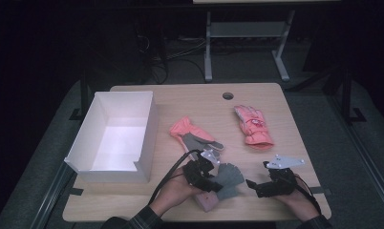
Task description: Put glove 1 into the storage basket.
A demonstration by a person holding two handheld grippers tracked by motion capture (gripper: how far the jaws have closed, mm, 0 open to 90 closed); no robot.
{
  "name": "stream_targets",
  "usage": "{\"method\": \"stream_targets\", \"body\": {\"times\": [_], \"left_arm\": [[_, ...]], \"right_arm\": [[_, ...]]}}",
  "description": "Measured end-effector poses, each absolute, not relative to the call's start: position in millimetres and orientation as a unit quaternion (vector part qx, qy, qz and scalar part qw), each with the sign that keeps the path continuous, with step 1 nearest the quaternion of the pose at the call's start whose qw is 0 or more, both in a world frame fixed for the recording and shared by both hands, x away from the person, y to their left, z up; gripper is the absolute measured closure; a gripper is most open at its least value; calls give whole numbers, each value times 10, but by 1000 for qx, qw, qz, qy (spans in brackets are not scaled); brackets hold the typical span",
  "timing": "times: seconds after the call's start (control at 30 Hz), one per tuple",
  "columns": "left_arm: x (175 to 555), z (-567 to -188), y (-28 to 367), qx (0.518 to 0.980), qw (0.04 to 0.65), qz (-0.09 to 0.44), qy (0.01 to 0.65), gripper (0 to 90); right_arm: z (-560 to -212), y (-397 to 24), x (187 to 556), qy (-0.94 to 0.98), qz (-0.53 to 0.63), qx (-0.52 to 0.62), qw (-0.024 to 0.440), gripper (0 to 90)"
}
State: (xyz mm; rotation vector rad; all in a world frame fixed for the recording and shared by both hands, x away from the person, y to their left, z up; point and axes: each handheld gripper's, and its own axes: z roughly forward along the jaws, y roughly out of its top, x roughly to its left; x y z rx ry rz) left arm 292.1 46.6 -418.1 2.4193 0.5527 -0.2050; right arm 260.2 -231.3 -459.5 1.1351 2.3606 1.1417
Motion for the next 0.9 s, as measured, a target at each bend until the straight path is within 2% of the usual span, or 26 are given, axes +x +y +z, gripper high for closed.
{"method": "stream_targets", "body": {"times": [0.53,0.9], "left_arm": [[3040,-3757,745,908,340,-63,236,650],[3146,-3432,1019,896,360,-34,257,649]], "right_arm": [[-4602,-2306,2608,818,394,394,141,36],[-4607,-2303,2611,820,393,392,142,36]]}}
